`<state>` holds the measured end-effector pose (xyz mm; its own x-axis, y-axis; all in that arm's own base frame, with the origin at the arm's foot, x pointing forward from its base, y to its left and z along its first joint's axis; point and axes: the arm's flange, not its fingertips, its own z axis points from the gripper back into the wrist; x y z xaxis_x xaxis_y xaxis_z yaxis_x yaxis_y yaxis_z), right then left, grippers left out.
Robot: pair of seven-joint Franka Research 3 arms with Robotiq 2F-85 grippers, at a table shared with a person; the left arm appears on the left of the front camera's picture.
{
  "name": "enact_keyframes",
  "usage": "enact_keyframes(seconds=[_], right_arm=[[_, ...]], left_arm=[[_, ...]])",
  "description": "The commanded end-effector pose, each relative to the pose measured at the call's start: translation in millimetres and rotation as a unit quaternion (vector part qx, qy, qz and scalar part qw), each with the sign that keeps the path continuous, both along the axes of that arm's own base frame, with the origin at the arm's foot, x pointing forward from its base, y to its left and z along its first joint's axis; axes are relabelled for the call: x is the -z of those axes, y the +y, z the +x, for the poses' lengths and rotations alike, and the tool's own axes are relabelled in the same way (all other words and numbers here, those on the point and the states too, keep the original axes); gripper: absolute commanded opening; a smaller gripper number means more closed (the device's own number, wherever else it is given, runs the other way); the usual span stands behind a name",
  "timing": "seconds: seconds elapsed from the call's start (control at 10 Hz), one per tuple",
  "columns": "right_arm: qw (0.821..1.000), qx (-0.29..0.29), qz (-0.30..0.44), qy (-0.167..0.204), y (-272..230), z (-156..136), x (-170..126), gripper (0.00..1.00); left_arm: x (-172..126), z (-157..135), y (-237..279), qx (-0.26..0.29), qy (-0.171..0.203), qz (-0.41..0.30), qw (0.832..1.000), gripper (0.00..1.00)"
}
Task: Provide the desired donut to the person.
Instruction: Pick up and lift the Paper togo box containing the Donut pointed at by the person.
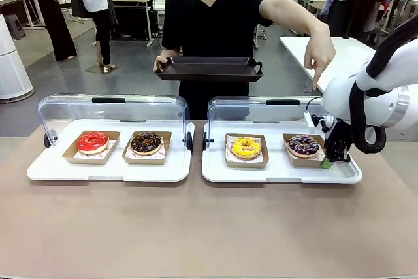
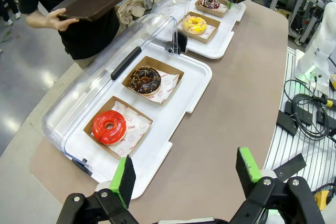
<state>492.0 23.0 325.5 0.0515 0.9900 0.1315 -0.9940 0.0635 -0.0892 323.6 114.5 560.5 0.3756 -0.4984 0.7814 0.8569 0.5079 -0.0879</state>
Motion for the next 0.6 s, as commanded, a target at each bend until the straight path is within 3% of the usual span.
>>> enact_keyframes(seconds=[0.0, 0.2, 0.5], right_arm=[[1.0, -0.031, -0.006, -0.003, 2.6, 0.5, -3.3, 0.0], [0.998, -0.05, -0.023, 0.007, 16.3, -13.3, -20.9, 0.0], [0.993, 0.008, -0.064, 0.095, 57.8, -58.5, -86.8, 0.0]], left_arm=[[-0.4, 0.8, 0.3, 0.004, -0.007, -0.007, 1.0, 1.0], [-0.4, 0.8, 0.3, 0.004, -0.007, -0.007, 1.0, 1.0], [-0.4, 0.8, 0.3, 0.004, -0.007, -0.007, 1.0, 1.0]])
